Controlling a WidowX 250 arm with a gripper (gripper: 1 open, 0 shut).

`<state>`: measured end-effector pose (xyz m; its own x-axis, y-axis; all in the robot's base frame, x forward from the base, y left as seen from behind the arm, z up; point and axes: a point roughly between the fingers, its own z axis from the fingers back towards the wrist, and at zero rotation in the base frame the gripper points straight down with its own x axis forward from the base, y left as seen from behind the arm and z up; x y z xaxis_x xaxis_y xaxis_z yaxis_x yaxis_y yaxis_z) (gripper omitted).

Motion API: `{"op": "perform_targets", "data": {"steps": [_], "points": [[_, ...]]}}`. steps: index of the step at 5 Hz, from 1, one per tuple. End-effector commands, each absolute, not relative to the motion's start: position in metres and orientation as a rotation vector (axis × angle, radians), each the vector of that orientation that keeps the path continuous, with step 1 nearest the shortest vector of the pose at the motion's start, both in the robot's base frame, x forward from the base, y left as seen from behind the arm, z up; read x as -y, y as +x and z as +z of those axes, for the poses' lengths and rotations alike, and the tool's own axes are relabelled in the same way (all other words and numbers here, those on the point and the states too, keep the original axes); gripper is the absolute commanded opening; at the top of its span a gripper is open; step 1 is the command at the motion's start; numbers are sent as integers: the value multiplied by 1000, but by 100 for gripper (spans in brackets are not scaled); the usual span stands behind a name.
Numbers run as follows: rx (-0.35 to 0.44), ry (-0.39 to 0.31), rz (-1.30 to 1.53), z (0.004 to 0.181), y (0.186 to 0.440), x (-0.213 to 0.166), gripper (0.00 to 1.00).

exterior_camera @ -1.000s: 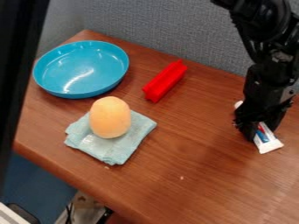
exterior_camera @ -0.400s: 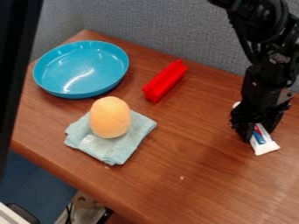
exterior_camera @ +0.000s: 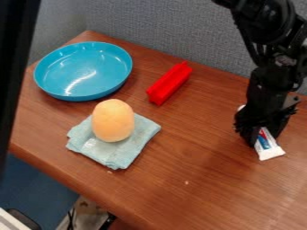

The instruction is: Put the toothpaste on the blue plate

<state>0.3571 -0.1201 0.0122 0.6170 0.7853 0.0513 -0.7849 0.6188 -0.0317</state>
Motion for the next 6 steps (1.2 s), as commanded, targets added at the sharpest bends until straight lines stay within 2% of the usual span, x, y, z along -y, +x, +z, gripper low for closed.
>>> {"op": "perform_targets", "data": {"steps": [1, 6], "points": [[123, -50, 900, 41, 365, 115, 0], [118, -42, 867, 46, 361, 107, 0]]}}
